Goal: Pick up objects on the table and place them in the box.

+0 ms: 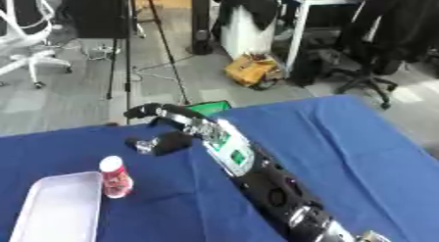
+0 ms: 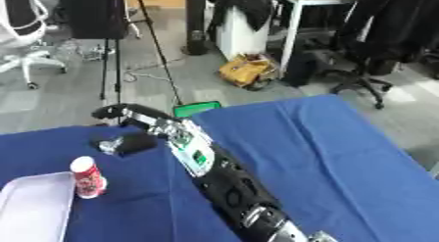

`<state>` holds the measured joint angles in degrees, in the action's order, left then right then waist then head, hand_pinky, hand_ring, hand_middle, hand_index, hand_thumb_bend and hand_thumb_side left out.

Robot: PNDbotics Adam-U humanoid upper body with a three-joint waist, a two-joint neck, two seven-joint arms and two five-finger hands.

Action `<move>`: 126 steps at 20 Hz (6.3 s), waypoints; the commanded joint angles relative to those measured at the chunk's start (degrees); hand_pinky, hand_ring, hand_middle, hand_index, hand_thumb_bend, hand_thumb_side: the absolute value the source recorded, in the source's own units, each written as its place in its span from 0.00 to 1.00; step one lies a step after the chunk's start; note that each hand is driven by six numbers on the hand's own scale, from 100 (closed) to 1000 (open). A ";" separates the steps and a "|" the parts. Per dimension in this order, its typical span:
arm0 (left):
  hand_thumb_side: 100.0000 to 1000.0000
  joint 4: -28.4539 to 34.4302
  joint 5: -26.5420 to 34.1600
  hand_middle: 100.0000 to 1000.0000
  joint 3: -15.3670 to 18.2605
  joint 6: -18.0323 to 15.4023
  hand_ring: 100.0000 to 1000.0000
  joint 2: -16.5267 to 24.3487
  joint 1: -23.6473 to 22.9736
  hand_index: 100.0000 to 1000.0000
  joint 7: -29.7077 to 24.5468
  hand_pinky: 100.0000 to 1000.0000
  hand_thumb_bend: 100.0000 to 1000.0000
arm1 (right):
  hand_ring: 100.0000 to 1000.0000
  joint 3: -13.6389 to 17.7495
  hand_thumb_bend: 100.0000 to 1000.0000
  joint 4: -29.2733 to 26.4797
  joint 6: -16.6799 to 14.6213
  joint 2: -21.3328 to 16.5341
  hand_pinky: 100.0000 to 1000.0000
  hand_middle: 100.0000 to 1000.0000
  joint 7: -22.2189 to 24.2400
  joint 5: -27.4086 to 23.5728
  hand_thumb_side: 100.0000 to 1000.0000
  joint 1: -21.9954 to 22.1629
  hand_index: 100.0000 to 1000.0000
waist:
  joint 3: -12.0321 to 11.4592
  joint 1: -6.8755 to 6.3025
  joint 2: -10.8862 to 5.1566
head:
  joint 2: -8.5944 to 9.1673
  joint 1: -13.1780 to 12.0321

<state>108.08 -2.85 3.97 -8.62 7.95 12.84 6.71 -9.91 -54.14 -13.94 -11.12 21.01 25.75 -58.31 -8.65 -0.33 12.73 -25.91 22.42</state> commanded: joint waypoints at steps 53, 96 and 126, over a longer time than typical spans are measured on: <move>0.78 0.81 1.66 0.78 -1.19 -0.65 0.63 -0.25 2.22 0.93 -0.74 0.62 0.47 | 0.94 4.66 0.37 12.55 -4.39 2.61 0.87 0.89 -17.57 38.83 0.37 -0.42 0.94 | -7.27 -2.08 2.34 | 0.97 0.88; 0.78 0.90 1.94 0.77 -1.30 -0.63 0.63 -0.43 2.26 0.94 -0.52 0.62 0.46 | 0.36 0.51 0.00 -0.59 -1.83 4.44 0.24 0.61 -27.41 17.02 0.00 -0.19 0.65 | -6.14 -2.08 1.52 | 0.68 2.42; 0.78 1.50 1.84 0.77 -1.65 -0.71 0.63 -1.02 2.95 0.94 -0.97 0.62 0.46 | 0.81 -4.30 0.27 3.17 -12.77 13.57 0.74 0.85 -13.43 25.62 0.21 3.50 0.85 | -7.57 -1.23 1.29 | 1.14 2.72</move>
<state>108.53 -0.86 2.26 -9.30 6.43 15.15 5.85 -14.32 -49.95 -26.58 2.25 7.16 51.08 -53.89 -16.19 -1.68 15.07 -25.34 25.21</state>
